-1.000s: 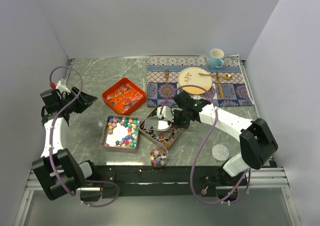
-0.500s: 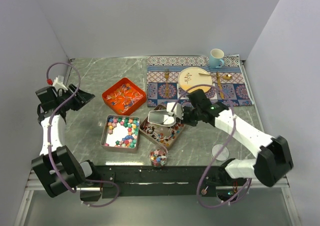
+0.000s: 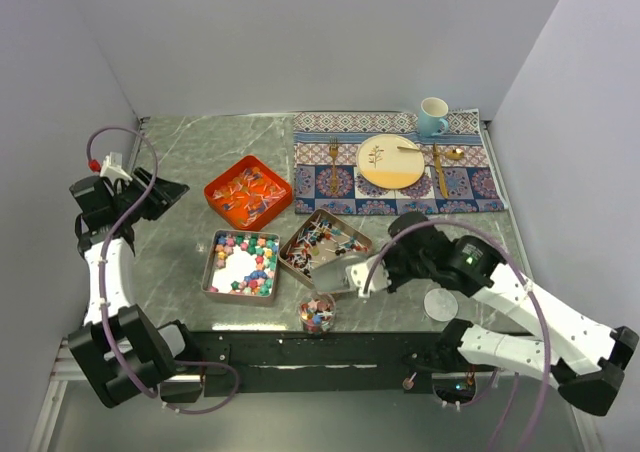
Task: Pack the candies
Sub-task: Place the fake candies in the packing bottle.
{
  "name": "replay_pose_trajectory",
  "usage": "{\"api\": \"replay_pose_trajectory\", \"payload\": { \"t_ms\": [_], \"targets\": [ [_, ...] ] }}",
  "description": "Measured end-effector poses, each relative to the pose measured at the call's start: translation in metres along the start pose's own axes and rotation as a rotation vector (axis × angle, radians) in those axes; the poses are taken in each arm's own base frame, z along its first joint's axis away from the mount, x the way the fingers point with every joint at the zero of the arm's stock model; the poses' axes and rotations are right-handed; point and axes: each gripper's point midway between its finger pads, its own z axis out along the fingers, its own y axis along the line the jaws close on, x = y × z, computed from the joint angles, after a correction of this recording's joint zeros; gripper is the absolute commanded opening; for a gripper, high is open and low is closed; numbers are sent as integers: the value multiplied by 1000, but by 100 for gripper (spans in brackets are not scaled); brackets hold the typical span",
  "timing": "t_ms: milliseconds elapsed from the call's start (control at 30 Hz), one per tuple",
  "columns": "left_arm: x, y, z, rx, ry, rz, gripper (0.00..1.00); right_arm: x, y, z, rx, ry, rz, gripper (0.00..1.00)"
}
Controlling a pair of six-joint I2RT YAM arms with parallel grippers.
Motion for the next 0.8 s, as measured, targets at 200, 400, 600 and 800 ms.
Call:
{"api": "replay_pose_trajectory", "payload": {
  "t_ms": [200,400,600,800],
  "targets": [
    [0,-13,-9,30,-45,4,53,2,12,-6,-92,135,-140,0],
    [9,-18,-17,46,-66,7,53,-5,-8,-8,-67,222,-227,0],
    [17,-18,-22,50,-73,8,53,-5,-11,-13,-63,258,-313,0],
    [24,-14,-22,47,-70,-4,53,-2,-18,-22,-41,284,-322,0]
  ]
}}
